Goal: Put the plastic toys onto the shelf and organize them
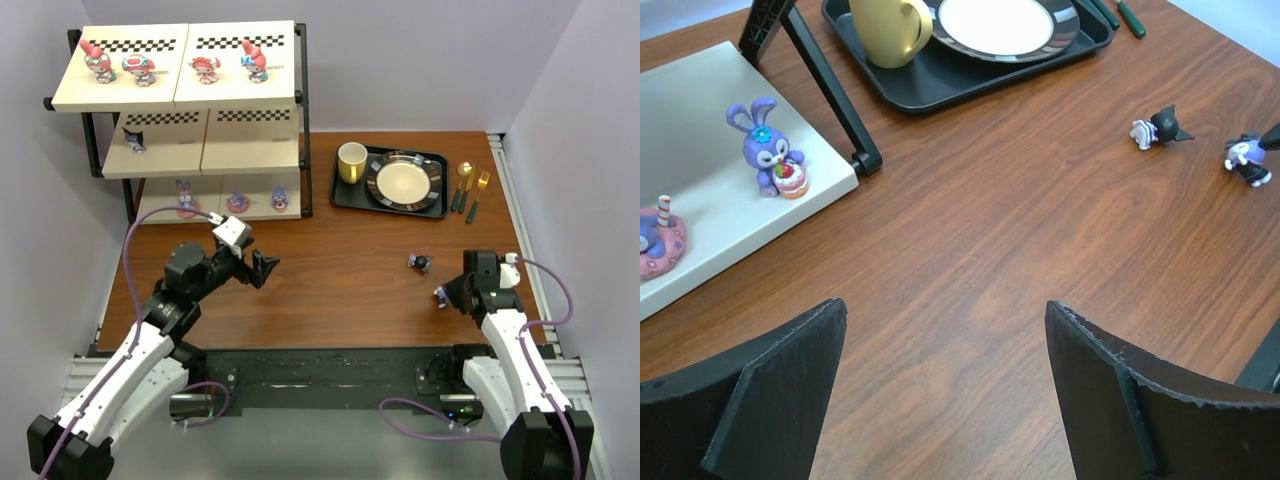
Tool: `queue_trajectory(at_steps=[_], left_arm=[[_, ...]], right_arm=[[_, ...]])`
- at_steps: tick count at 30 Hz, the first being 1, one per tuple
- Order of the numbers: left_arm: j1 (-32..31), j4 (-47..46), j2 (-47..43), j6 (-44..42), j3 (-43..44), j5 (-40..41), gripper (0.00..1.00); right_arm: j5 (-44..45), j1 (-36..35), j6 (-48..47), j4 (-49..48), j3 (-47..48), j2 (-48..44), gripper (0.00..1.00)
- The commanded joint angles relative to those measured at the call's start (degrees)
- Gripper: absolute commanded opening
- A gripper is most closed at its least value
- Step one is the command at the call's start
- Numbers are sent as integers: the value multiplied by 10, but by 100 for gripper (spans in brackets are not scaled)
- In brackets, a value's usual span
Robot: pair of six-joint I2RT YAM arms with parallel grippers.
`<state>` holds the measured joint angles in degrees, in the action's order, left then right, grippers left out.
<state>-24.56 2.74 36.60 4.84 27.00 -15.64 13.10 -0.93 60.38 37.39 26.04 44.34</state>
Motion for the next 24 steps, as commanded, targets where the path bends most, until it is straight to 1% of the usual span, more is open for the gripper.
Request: queue_trajectory(at_steps=[1, 2, 3, 5, 6, 7, 9, 10, 13, 14, 15, 16, 18, 19, 20, 21, 23, 24], left_arm=[[-4, -12, 8, -12, 19, -19, 85], [-4, -12, 9, -12, 19, -25, 85], [-4, -12, 15, -11, 18, -27, 85], [-4, -14, 20, -9, 18, -33, 85], [-4, -14, 25, -9, 20, -36, 86], [-4, -14, 29, -7, 20, -39, 86], [-4, -17, 38, -4, 21, -52, 86], [-4, -19, 42, -1, 22, -58, 86], [-4, -20, 54, 14, 22, -80, 86], [-4, -19, 58, 28, 21, -83, 86], [-4, -40, 64, 38, 21, -84, 86], [-5, -41, 66, 51, 22, -87, 86], [-4, -47, 70, 98, 24, -97, 86], [-4, -51, 70, 118, 25, -100, 86], [-4, -55, 69, 161, 27, -103, 86], [-5, -61, 69, 183, 30, -102, 85], [-7, -66, 72, 234, 41, -102, 84], [-13, -68, 75, 250, 46, -99, 83]], right_arm=[[-114, -6, -146, -61, 20, 0, 0], [-126, -10, -182, -68, 22, 0, 0], [-129, -17, -197, -79, 23, -8, 0], [-170, -43, -243, -112, 21, -19, 0], [-176, -55, -256, -122, 21, -24, 0], [-180, -85, -267, -133, 19, -31, 0], [-178, -122, -289, -159, 18, -34, 0], [-175, -160, -293, -170, 16, -33, 0], [-171, -235, -311, -224, 4, -29, 0], [-170, -252, -324, -254, 2, -26, 0], [-171, -281, -332, -269, 0, -23, 0], [-171, -295, -340, -283, -2, -21, 0], [-168, -335, -365, -324, -3, -8, 0], [-157, -349, -373, -336, -3, -3, 0], [-150, -363, -389, -361, -3, 1, 0], [-142, -394, -396, -372, -3, 13, 0], [-112, -424, -411, -413, -1, 28, 0], [-100, -453, -415, -426, 1, 47, 0]])
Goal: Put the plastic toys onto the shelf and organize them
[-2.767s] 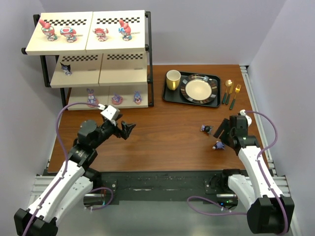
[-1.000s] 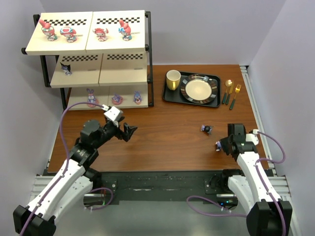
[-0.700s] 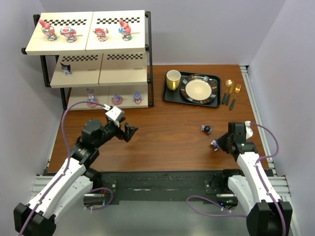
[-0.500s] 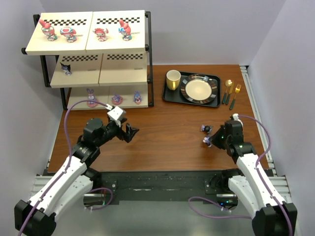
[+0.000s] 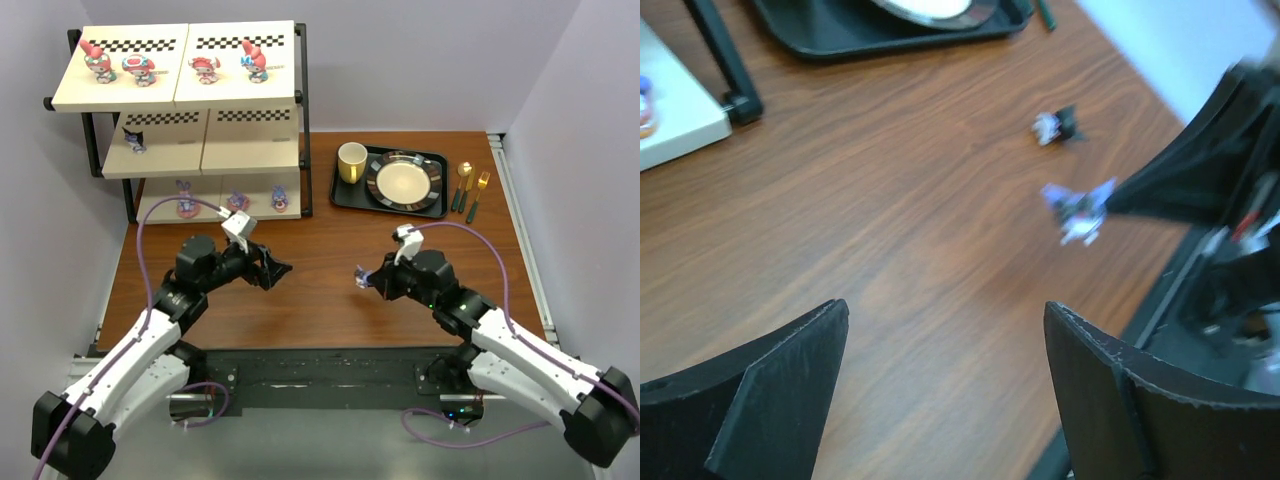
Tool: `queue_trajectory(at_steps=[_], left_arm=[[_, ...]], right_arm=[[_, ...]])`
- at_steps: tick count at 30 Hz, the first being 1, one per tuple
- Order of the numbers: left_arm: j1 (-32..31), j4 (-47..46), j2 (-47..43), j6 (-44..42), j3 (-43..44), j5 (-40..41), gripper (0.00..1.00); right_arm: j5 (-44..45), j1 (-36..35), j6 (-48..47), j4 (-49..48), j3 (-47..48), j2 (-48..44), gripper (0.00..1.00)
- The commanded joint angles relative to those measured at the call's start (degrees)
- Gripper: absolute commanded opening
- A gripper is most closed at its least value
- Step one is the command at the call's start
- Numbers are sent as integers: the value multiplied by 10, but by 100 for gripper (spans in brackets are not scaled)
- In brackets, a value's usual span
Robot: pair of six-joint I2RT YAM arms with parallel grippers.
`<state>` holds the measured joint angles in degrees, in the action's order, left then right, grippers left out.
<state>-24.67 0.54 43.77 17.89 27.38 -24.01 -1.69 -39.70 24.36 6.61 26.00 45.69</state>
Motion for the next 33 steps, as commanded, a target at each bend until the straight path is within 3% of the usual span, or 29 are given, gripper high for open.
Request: queue_trajectory(at_steps=[1, 6, 14, 21, 33], left_arm=[[-16, -46, 5, 133, 48, -2, 82], [-73, -59, 32, 183, 66, 62, 81], [-175, -62, 93, 175, 80, 168, 81], [-221, -88, 134, 174, 72, 209, 69], [-226, -81, 149, 151, 91, 205, 47]], right_arm=[[59, -79, -58, -133, 1, 42, 0], [116, -160, -87, -224, 9, 91, 0], [86, -178, -87, -319, 5, 118, 0], [57, -179, -82, -340, -7, 106, 0], [49, -179, -71, -353, -17, 102, 0]])
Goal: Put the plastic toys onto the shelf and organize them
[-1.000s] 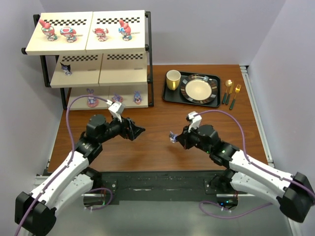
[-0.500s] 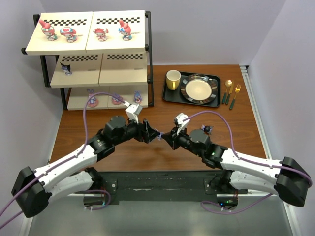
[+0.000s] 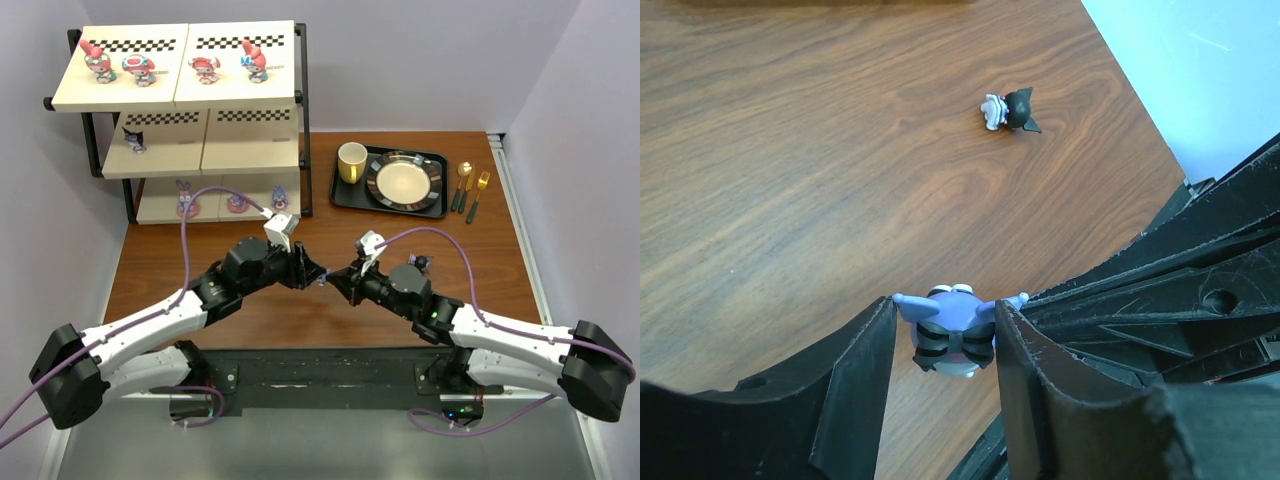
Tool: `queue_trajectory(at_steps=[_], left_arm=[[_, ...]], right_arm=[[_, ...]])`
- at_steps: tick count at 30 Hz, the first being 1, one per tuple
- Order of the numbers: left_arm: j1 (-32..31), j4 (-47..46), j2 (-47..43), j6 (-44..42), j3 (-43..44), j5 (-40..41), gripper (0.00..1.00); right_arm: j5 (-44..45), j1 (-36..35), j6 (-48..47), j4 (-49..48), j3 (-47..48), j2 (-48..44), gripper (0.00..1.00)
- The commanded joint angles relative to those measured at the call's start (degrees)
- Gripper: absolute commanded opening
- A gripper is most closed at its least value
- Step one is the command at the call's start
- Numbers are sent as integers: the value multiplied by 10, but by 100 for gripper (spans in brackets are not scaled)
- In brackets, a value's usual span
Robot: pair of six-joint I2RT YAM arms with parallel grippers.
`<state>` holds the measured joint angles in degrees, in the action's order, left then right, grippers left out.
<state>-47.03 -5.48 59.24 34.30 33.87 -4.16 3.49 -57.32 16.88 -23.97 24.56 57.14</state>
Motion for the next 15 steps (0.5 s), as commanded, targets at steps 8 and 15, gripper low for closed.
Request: queue_trajectory(at_steps=[8, 15], left_arm=[[-3, -12, -14, -3, 18, -9, 29], [-3, -15, -38, -17, 7, 26, 0]], right_arm=[[-1, -2, 3, -51, -2, -6, 0], [-4, -2, 6, -49, -3, -3, 2]])
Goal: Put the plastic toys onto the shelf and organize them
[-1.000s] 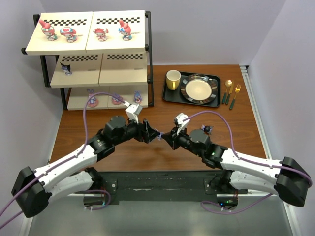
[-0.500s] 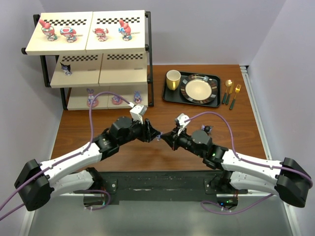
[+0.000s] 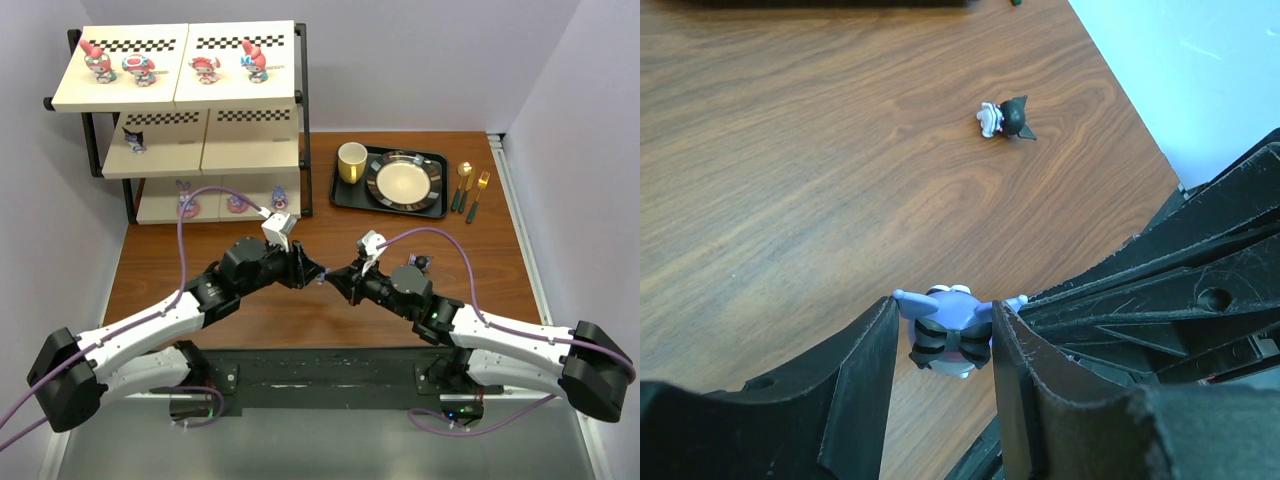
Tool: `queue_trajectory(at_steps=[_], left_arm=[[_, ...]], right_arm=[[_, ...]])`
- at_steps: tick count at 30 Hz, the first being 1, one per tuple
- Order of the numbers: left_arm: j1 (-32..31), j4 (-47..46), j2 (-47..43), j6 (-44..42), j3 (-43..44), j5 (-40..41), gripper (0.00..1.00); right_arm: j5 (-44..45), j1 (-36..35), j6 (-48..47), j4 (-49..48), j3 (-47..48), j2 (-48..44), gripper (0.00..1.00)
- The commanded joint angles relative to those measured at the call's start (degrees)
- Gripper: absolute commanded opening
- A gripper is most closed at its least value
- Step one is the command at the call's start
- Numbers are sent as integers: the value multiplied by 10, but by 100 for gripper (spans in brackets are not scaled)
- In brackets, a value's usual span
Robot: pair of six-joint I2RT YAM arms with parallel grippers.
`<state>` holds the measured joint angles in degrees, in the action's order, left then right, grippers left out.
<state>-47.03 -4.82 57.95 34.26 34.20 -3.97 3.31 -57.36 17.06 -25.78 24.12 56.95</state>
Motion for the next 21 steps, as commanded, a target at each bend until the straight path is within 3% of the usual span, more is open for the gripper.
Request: queue_trajectory(at_steps=[1, 3, 4, 8, 13, 18, 21], left_arm=[[-3, -22, -30, -19, 2, 29, 0], [-3, -23, -37, -27, -3, 38, 0], [-3, -20, -43, -29, -4, 57, 0], [-3, -13, -56, -36, -4, 89, 0], [-3, 15, -68, -68, 16, 154, 0], [8, 77, -78, -139, 82, 248, 0], [54, 101, -71, -175, 127, 219, 0]], right_arm=[[-2, -2, 5, -28, 2, 0, 9], [-5, -2, 5, -27, 2, 0, 21], [-11, -2, 5, -28, 1, 0, 37], [-17, -3, 6, -23, 6, 3, 59], [-16, -2, 5, -8, 2, -10, 68], [6, -2, -4, 16, -13, -32, 84], [20, -2, -2, 19, -25, -40, 92]])
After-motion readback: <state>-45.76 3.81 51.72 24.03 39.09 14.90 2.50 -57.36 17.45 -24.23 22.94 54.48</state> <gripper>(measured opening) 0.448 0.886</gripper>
